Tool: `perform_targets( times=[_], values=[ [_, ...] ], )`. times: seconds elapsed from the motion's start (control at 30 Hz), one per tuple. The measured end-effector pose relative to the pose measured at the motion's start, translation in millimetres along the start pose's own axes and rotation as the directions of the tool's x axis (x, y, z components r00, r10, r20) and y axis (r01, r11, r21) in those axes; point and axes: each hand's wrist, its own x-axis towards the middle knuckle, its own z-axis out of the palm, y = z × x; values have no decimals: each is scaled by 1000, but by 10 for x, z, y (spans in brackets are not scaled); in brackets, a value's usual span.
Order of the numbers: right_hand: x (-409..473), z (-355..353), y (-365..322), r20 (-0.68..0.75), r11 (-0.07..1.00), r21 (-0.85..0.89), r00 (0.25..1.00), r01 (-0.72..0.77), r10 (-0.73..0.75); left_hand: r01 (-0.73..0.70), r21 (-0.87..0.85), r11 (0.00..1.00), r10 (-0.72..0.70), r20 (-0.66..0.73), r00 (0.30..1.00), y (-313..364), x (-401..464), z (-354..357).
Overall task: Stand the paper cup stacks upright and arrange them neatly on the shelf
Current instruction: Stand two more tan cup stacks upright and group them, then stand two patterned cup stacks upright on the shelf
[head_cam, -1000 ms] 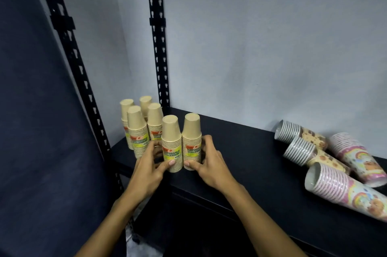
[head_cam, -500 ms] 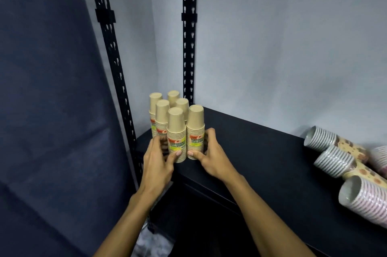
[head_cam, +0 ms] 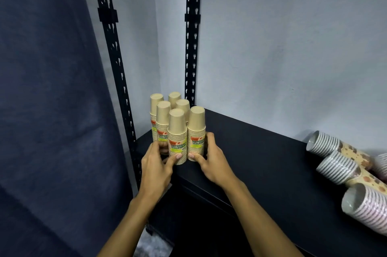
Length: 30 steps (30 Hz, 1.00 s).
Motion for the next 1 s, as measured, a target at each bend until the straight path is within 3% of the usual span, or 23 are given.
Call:
perform_targets(
  times=[0.17, 0.27, 0.4, 0.53, 0.67, 0.8, 1.0],
  values=[
    [-81, -10, -24, -40, 996, -49, 997, -68, 66, 11, 63, 998, -11, -7, 1000, -8, -85, 4],
    [-169, -45, -37, -78, 978, -195, 995, -75, 61, 27, 131, 991, -21, -41, 999, -26, -209, 33],
    [-414, -219, 31, -101, 845, -527, 994, -90, 43, -26, 178, 984, 37, -57, 998, 71, -390, 149],
    [-780, -503, 124, -122, 753, -646, 991, -128, 64, -110, 175, 978, 116, -26, 993, 208, -585, 314],
    [-1203, -829, 203, -159, 684, -706, 982, -184, 100, -281, 276, 919, 243, 167, 956, 313, -686, 540],
    [-1615, -1095, 215, -184, 688, -689, 974, -226, 135, -455, 216, 864, 313, 478, 820, 529, -699, 783],
    [-2194, -1452, 203, -311, 712, -609, 931, -349, 191, -514, 150, 845, 260, 725, 638, 902, -788, 1228]
  ],
)
